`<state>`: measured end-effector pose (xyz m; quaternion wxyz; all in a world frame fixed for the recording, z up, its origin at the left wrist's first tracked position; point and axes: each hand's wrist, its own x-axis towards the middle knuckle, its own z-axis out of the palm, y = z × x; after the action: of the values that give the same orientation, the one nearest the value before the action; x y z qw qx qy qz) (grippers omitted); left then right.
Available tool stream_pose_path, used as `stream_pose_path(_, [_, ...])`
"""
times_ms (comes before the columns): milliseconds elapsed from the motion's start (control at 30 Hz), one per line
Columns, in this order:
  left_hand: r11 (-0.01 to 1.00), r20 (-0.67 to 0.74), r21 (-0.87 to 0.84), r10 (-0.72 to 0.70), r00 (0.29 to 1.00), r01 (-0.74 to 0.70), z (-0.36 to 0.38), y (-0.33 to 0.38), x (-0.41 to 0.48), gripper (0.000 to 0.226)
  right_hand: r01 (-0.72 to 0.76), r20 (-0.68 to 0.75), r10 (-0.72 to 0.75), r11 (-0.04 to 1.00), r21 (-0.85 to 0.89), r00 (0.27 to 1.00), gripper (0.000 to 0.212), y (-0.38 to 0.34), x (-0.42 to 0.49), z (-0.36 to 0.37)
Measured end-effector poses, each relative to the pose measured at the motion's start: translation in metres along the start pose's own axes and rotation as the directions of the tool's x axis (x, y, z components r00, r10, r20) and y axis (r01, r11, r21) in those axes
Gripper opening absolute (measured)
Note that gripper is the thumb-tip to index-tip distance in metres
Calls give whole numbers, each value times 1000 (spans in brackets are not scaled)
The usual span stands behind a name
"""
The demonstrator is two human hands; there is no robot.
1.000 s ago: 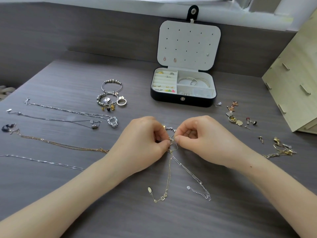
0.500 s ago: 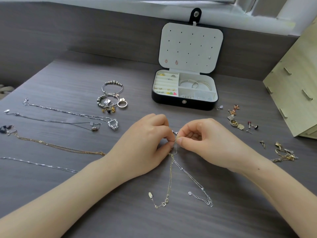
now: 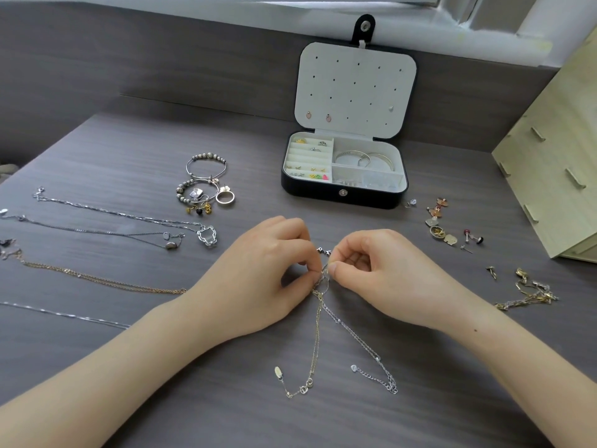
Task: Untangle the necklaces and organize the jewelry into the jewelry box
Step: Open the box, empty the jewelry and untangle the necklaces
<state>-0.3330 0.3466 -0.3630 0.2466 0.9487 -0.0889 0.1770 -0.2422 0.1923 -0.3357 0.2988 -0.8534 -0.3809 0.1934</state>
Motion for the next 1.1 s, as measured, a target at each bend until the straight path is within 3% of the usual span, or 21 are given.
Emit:
stream_pose_path(700, [991,-79,115,72,994,-63,6,-6,6,18,-25,46,16,979,201,999,14,4,3,-4])
stream_pose_path(1100, [995,-37,83,51,998,-48,0,-4,4,15,45,-83,-63,978,-206,995,13,1,-3,8])
